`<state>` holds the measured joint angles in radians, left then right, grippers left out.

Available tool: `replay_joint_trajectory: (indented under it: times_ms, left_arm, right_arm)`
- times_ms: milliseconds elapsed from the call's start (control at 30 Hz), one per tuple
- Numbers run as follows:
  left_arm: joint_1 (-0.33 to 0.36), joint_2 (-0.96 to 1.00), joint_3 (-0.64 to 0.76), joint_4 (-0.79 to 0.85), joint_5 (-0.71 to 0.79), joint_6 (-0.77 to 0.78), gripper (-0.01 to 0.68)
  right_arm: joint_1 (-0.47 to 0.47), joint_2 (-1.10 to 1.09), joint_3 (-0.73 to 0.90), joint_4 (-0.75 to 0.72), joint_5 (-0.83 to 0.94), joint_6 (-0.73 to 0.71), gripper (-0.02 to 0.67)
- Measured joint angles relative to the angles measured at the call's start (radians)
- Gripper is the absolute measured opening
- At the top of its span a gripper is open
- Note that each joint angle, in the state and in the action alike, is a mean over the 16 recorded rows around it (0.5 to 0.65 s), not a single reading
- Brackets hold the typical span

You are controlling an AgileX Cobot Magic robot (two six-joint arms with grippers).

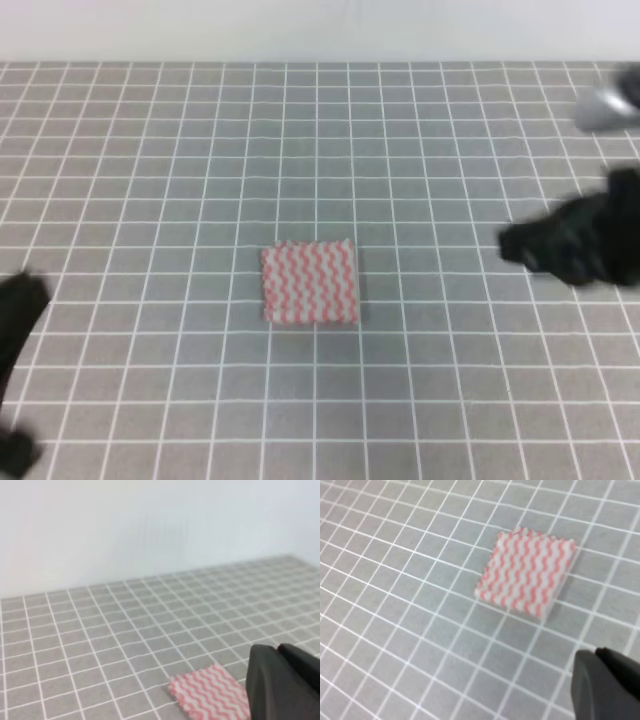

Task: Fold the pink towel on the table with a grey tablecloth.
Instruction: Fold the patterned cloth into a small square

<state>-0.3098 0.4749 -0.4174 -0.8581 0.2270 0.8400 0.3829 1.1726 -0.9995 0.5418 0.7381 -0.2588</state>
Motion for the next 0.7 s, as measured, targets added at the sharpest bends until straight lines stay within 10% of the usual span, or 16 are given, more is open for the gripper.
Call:
replay_joint_trajectory:
  times_ms: [700]
  left_arm:
    - [0.0, -0.5, 0.407, -0.005, -0.148, -0.053, 0.0]
  right_arm:
    - [0.0, -0.738, 0.653, -0.03, -0.527, -0.069, -0.002]
